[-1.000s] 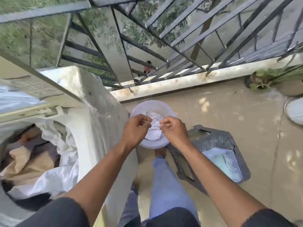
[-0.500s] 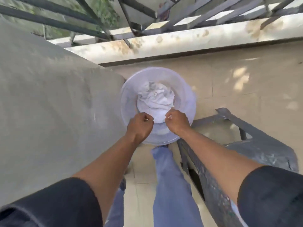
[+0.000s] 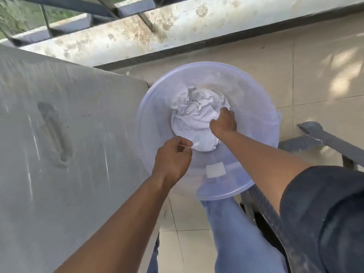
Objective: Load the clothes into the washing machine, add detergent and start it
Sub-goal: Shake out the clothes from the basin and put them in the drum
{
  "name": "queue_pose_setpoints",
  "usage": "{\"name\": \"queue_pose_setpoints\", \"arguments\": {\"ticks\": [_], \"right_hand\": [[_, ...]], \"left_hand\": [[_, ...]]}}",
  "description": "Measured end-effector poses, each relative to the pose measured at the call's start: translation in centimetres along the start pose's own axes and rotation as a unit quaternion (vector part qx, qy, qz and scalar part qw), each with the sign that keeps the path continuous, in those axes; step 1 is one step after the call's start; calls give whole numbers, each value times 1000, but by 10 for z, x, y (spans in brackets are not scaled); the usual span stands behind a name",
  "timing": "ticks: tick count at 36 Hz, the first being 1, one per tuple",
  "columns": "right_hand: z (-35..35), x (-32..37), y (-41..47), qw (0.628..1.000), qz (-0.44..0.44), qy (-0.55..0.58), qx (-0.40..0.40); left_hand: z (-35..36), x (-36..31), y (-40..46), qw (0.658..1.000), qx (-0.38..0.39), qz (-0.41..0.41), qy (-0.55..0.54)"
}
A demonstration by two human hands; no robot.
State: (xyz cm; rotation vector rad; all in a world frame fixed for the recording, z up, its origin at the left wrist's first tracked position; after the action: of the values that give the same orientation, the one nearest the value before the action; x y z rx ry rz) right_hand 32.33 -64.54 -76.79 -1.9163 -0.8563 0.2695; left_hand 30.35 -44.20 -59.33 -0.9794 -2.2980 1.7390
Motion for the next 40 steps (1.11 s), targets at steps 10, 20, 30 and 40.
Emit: {"name": "queue_pose_setpoints", "arguments": {"ticks": [10,20,30,40], "right_hand": [[15,-6,7,998,39,42,18],[-36,19,-127,962,66,264,25],[-134,67,-319,914,36,402,44],[-261,141,-480,972,-217,73,56]], "left_hand": [[7,18,8,998,3,-41,-47],[-8,4,-57,999,11,-35,26],[-51,-47,-189,992,32,47,111],[-111,-157,-327,954,-18,273,119]]}}
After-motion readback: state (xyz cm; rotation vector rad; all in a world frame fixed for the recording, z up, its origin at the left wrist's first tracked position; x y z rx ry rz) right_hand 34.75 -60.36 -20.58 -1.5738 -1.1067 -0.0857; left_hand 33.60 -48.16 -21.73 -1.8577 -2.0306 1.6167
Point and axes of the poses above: each hand's wrist, its own y-axis towards the middle knuckle, its own z-axis out of the palm, x = y × z, the point moved 9 cm from there along y, towards the middle knuckle, and after that the axes turned 6 degrees about -y, right-handed, at the moved point
